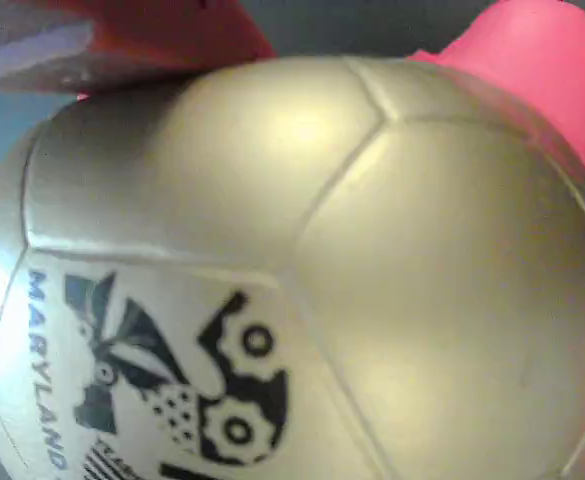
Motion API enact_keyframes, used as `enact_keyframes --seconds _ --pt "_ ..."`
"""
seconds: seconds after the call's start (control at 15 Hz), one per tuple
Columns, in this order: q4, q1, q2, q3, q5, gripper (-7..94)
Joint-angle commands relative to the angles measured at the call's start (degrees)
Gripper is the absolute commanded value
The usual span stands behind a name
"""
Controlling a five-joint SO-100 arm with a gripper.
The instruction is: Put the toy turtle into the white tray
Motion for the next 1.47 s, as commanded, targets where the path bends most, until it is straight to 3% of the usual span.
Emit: enact_keyframes --seconds 0.0,0.2,0.4,0.8,1.0,1.4 --pt "3.43 2.9 14.68 -2.02 -4.92 0" --pt "4.13 7.82 25.31 1.49 -14.06 0" --pt "10.2 14.77 32.43 0.09 -22.15 0" --pt "17.4 35.33 25.58 -18.81 -32.52 0" --pt "17.23 43.86 15.12 -32.52 -29.0 0" --pt "16.88 50.45 -3.96 -49.48 -26.63 0"
